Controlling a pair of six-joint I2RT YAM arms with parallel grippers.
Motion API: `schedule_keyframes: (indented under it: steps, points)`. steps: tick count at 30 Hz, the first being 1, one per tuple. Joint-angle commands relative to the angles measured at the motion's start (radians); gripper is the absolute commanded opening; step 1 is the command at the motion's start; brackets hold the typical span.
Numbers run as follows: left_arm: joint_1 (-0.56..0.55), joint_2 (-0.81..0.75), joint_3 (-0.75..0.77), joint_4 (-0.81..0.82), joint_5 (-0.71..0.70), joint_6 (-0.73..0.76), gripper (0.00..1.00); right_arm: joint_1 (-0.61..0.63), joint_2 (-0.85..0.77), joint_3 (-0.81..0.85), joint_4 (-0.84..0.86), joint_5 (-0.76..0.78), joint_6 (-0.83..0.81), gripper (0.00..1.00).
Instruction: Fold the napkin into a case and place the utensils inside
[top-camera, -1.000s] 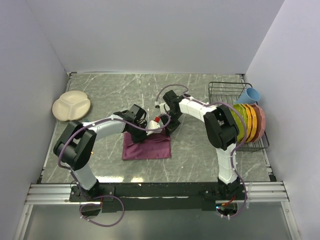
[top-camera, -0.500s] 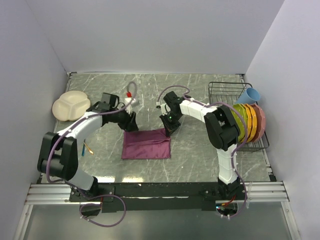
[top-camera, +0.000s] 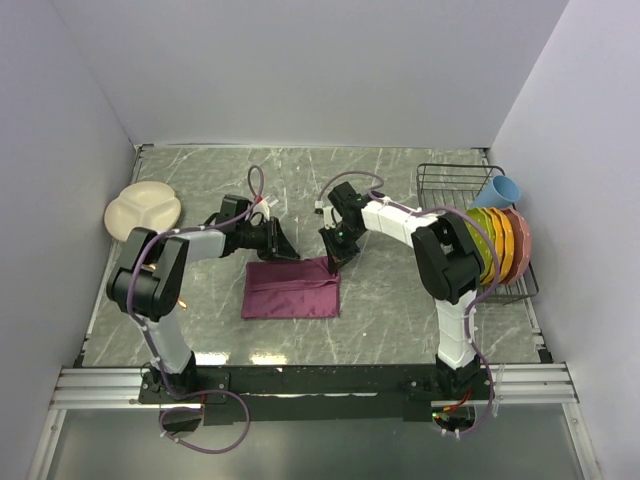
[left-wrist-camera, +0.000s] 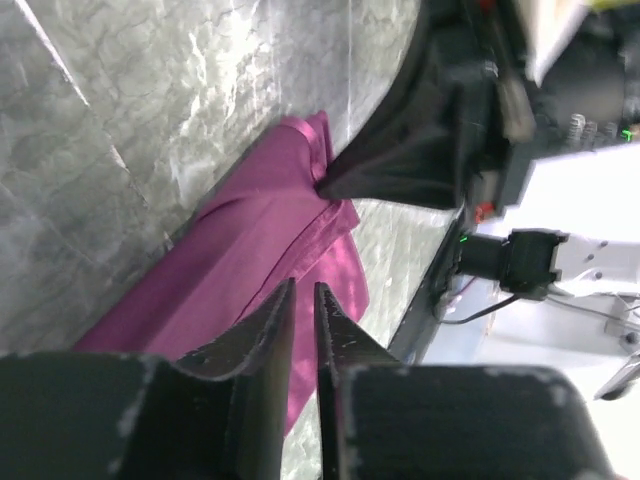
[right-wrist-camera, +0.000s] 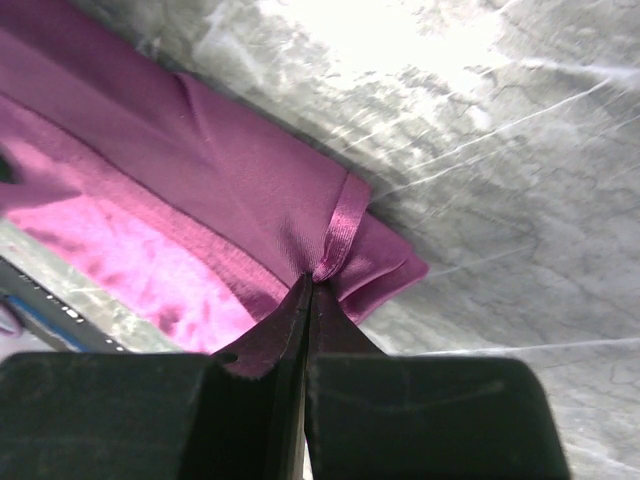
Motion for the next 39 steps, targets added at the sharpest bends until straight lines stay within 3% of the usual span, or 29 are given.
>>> schedule_keyframes:
  steps: [1, 11, 19, 21, 24, 25, 28, 33, 39]
  points:
    - [-0.031, 0.041, 0.029, 0.141, 0.036, -0.164, 0.17, 0.009, -0.065, -0.019, -0.001, -0.036, 0.042, 0.0]
    - [-0.121, 0.144, 0.092, 0.187, -0.01, -0.234, 0.15, 0.006, -0.046, -0.047, -0.013, -0.032, 0.031, 0.0]
    - [-0.141, 0.241, 0.132, 0.135, -0.066, -0.159, 0.13, -0.003, -0.034, -0.054, -0.001, -0.035, 0.025, 0.01]
    - [-0.143, 0.271, 0.133, 0.11, -0.076, -0.142, 0.12, -0.006, -0.046, -0.05, -0.018, -0.043, 0.022, 0.05]
    - [-0.143, 0.293, 0.122, 0.092, -0.099, -0.122, 0.11, -0.024, -0.093, -0.045, -0.053, -0.056, 0.019, 0.21]
    - [-0.143, 0.296, 0.121, 0.083, -0.1, -0.118, 0.1, -0.032, -0.109, -0.04, -0.062, -0.064, 0.022, 0.36]
    - [-0.143, 0.305, 0.122, 0.073, -0.109, -0.101, 0.1, -0.067, -0.166, -0.024, -0.067, -0.079, 0.022, 0.45]
    - [-0.143, 0.325, 0.133, 0.067, -0.103, -0.099, 0.1, -0.081, -0.177, 0.006, -0.003, -0.181, 0.092, 0.45]
    - [-0.141, 0.336, 0.15, 0.053, -0.099, -0.098, 0.11, -0.08, -0.111, -0.046, 0.125, -0.273, 0.208, 0.36]
